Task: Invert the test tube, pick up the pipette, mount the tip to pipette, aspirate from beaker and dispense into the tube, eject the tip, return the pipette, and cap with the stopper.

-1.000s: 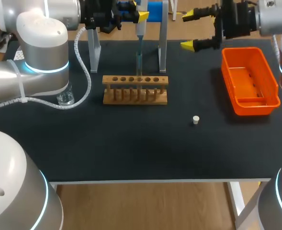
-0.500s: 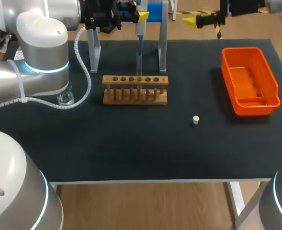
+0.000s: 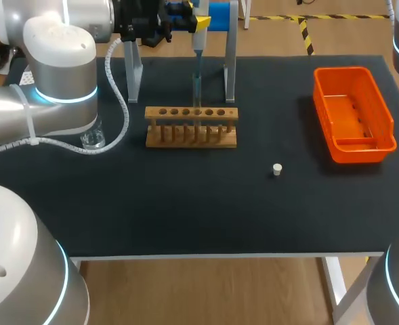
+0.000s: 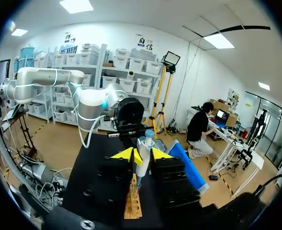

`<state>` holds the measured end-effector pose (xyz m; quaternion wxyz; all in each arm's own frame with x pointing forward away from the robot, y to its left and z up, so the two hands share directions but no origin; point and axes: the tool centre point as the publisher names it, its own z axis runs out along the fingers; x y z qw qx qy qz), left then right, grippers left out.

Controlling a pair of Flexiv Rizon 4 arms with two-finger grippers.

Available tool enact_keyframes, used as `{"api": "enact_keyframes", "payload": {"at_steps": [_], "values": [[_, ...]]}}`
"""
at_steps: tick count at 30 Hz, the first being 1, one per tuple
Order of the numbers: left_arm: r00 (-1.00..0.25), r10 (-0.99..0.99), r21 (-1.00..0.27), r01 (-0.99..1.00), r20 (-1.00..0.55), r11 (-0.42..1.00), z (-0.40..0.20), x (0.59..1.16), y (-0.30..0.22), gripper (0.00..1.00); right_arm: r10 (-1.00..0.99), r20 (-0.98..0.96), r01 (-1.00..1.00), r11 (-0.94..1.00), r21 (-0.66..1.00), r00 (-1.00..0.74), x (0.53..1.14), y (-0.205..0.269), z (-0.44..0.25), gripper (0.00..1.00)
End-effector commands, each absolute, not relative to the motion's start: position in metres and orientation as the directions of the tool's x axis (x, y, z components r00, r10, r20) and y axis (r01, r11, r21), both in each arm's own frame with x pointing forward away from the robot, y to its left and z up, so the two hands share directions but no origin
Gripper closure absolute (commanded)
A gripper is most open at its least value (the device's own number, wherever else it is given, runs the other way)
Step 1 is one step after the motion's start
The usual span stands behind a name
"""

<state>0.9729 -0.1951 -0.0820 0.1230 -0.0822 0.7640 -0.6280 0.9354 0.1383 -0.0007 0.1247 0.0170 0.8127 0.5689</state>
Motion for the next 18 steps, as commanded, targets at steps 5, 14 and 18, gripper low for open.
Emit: {"api": "enact_keyframes", "payload": {"at_steps": [5,14,18], "values": [[-0.957,-0.278,-0.981,0.032,-0.086,0.193,-0.083,0.974,-0.195,1.00,0.167,-0.182,-0.113,0.354,0.928,-0.969,0.935,0.137,0.000,1.00],[-0.957,-0.278,-0.981,0.032,-0.086,0.193,-0.083,0.974,-0.195,1.00,0.167,-0.182,-0.113,0.354,0.928,-0.969,0.935,0.137,0.000,1.00],[-0.957,-0.278,-0.981,0.032,-0.086,0.193,-0.083,0.974,-0.195,1.00,0.156,-0.150,-0.082,0.375,0.923,-0.976,0.939,0.151,0.004,1.00]]}}
